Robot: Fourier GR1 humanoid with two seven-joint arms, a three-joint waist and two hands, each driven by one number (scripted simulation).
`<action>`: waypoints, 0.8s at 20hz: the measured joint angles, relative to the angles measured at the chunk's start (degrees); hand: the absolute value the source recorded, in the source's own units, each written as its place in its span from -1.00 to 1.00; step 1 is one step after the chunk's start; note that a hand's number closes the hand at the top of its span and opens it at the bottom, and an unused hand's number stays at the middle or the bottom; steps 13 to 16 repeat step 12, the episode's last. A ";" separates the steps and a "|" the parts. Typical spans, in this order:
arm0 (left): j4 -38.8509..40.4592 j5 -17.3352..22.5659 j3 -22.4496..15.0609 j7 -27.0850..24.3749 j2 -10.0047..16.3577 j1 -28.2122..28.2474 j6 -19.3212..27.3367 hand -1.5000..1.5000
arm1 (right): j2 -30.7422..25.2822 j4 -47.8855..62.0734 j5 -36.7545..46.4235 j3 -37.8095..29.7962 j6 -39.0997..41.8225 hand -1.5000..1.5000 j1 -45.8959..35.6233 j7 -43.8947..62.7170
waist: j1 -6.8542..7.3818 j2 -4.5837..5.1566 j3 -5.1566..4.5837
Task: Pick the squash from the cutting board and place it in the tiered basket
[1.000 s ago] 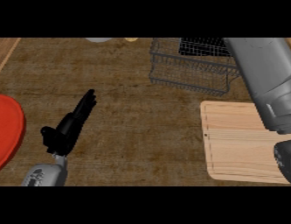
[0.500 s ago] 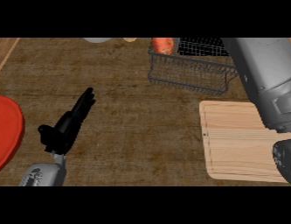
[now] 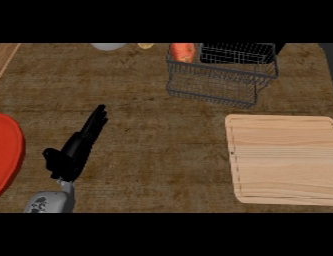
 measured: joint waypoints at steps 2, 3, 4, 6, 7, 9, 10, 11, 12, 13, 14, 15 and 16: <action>0.35 0.28 0.65 -0.01 0.50 -0.49 -0.25 0.00 | -2.49 -1.55 -1.13 -1.57 -0.84 -1.00 1.73 -1.90 | -0.23 -0.03 0.01; 0.56 0.32 0.81 -0.44 0.73 -0.24 -0.47 0.00 | -3.26 -2.75 -2.04 -2.48 -1.13 -1.00 2.94 -2.61 | -0.47 -0.12 0.02; 1.07 0.32 0.92 -0.38 0.46 -0.62 -0.23 0.00 | -4.53 -3.65 -3.08 -3.56 -0.87 -1.00 3.75 -3.29 | -0.63 -0.13 0.03; 1.42 0.59 1.42 0.07 0.43 -1.43 -0.05 0.00 | -7.36 -5.56 -5.53 -5.80 1.15 -1.00 6.78 -5.42 | -1.08 -0.23 0.04; 1.83 0.69 1.57 -0.57 0.42 -1.05 -0.17 0.00 | -9.10 -6.37 -6.89 -7.06 2.67 -1.00 8.32 -6.66 | -1.19 -0.23 0.05; 1.09 0.96 1.61 -0.19 0.57 -0.73 -0.51 0.00 | -11.67 -7.91 -9.07 -8.86 5.13 -1.00 11.68 -8.29 | -1.10 -0.27 0.05; 0.80 0.82 1.51 -0.28 0.50 -0.59 -0.40 0.00 | -13.24 -8.36 -10.13 -9.88 6.59 -1.00 13.51 -9.22 | -1.09 -0.27 0.05; 0.98 0.64 1.40 -0.73 0.40 -0.24 -0.35 0.00 | -14.89 -8.74 -11.09 -10.65 8.48 -1.00 15.19 -9.85 | -1.09 -0.26 0.06; 1.23 0.26 1.20 -1.30 0.07 -0.01 0.00 0.00 | -16.26 -9.29 -12.08 -11.29 10.67 -1.00 17.06 -10.25 | -1.17 -0.29 0.05; 1.23 0.26 1.20 -1.30 0.07 -0.01 0.00 0.00 | -16.26 -9.29 -12.08 -11.29 10.67 -1.00 17.06 -10.25 | -1.17 -0.29 0.05; 1.23 0.26 1.20 -1.30 0.07 -0.01 0.00 0.00 | -16.26 -9.29 -12.08 -11.29 10.67 -1.00 17.06 -10.25 | -1.17 -0.29 0.05; 1.23 0.26 1.20 -1.30 0.07 -0.01 0.00 0.00 | -16.26 -9.29 -12.08 -11.29 10.67 -1.00 17.06 -10.25 | -1.17 -0.29 0.05; 1.23 0.26 1.20 -1.30 0.07 -0.01 0.00 0.00 | -16.26 -9.29 -12.08 -11.29 10.67 -1.00 17.06 -10.25 | -1.17 -0.29 0.05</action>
